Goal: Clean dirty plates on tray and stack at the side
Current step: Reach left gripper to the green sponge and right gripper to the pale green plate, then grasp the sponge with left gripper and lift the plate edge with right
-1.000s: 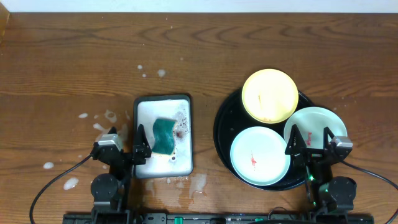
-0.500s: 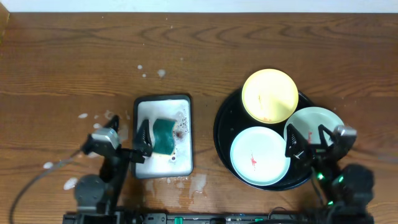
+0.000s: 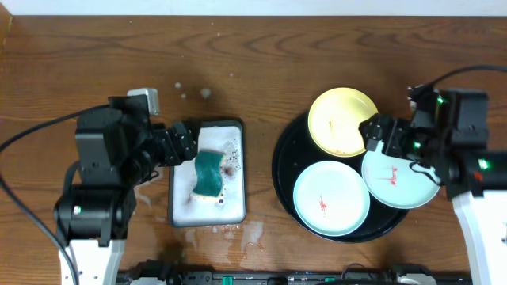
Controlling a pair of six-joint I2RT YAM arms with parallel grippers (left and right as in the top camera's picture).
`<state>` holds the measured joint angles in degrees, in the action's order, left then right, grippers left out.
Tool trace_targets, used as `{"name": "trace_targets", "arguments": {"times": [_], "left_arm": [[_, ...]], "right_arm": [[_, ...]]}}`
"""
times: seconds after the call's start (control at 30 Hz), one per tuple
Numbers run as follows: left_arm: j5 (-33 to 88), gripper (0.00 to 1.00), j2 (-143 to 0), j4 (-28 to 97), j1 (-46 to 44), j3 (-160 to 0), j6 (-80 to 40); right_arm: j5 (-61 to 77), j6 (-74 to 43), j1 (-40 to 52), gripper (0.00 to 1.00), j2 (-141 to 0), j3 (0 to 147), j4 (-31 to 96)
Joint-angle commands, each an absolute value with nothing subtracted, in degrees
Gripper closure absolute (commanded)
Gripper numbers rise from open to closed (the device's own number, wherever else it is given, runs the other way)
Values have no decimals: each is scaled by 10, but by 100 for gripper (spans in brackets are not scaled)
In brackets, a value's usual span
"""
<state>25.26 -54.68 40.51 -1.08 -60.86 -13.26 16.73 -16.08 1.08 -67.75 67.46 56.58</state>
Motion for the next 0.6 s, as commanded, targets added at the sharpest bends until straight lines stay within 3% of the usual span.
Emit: {"name": "trace_targets", "arguments": {"times": [0.0,0.3,0.57], "left_arm": [[296,16,-568,426,-12,-622,-140],[227,16,-624,539,-25,-590,-119],[99,27,-740,510,-115,-554,-171]], "right_arm": [[178,-142,15,1,-710,685,590],[185,-84,15,7,-759,674,646],[185,-85,15,25,-761,608,645]]}}
